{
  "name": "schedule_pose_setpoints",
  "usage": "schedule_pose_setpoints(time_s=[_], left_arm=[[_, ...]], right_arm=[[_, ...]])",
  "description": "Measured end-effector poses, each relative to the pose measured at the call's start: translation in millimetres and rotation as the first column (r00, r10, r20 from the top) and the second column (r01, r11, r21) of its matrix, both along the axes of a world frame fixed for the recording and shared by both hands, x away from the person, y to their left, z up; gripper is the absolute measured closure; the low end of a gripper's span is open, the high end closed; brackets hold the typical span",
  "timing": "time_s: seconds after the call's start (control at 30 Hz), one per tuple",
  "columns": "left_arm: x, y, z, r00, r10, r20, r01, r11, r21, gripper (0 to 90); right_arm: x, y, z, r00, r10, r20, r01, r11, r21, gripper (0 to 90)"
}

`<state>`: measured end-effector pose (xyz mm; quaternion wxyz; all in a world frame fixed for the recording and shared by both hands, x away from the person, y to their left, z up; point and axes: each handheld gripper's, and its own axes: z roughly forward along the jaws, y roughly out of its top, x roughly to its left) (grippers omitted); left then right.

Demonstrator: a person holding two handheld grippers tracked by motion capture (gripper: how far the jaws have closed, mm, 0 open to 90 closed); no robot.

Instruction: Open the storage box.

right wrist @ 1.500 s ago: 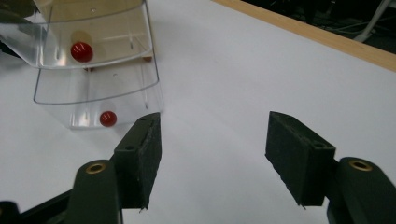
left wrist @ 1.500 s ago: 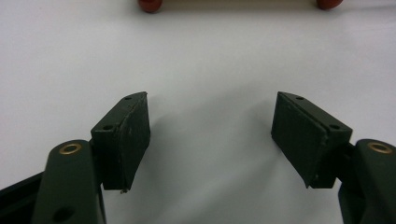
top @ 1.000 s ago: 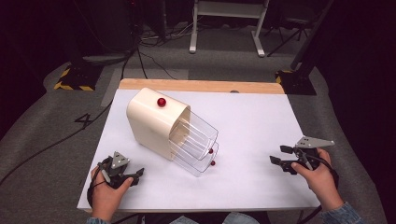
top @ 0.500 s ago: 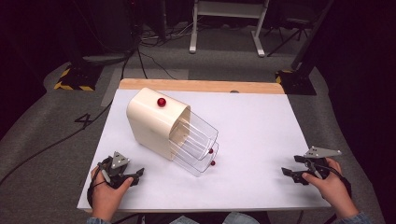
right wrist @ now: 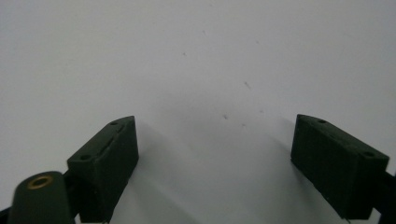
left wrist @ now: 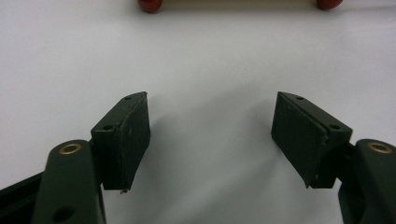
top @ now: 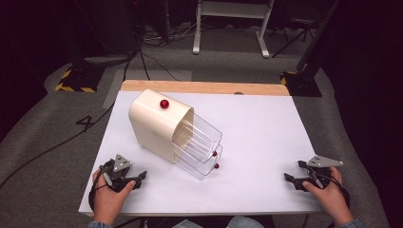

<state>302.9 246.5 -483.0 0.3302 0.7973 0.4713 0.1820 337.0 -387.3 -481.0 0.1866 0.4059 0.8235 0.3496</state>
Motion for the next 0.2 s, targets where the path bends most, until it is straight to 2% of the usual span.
schedule_pose_setpoints(time_s=[0.2], left_arm=[[-0.6, -0.8, -0.3, 1.0000, 0.001, 0.005, -0.001, 1.0000, 0.002, 28.4]], right_arm=[[-0.3, 0.1, -0.4, 1.0000, -0.002, 0.005, 0.002, 1.000, -0.002, 14.6]])
